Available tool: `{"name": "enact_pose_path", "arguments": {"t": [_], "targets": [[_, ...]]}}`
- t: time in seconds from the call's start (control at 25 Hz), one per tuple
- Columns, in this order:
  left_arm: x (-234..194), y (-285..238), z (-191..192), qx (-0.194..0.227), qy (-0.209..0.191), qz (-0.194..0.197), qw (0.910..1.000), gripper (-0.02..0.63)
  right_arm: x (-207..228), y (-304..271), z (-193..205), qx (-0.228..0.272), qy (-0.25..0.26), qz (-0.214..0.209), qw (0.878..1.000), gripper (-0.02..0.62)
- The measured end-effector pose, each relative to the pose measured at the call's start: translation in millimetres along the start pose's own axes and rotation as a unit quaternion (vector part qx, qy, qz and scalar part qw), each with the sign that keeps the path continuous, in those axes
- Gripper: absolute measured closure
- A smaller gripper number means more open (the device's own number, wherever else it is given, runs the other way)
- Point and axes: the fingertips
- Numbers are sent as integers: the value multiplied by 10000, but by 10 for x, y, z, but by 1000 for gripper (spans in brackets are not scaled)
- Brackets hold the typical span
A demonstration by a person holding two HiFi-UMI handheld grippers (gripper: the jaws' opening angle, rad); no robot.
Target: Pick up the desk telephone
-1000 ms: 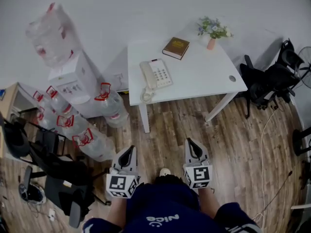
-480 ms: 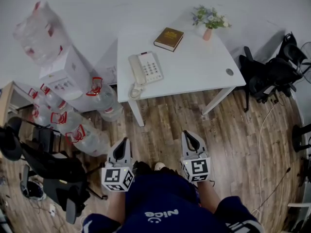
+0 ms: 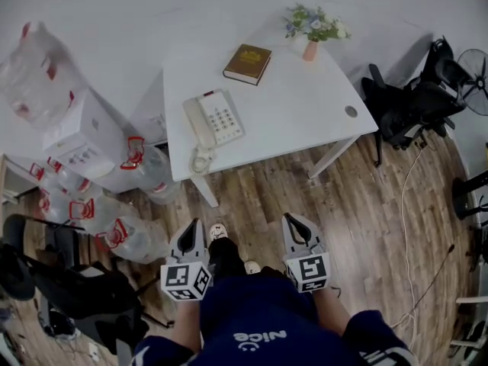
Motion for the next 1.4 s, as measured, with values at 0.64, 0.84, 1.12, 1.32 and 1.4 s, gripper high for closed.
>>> {"name": "enact_pose_path", "arguments": {"t": [0.64,0.84,1.12,1.32,1.4], "targets": [[-1001,-1320,-812,-238,57,615,9978,589,26,-1342,-824,-121,-87,471,9988,571],[-1175,-1641,-999,-322,-67,883,9956,589,-37,-1633,-920,-134,-234,614,9978,571],[-1156,-1836,-1076,-436,-121,1151,9923,589,-82,-1799,-939,-320,-239,640,9972,571],[-1182,-1894,-1055,-498,51,1073,9930,589,-47,-1913,-1000,-337,-192,531,9978,571],[-1229,-1912,-1020,-583,157,904,9941,589,-28,-1973,-997,-358,-212,437,9982,571]]}}
Point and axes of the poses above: the fingertips, and each gripper's own axes: y backward along the fingers, x to its right, z out of its underside, and after that the axes turned 10 degrees about -x, right-handed
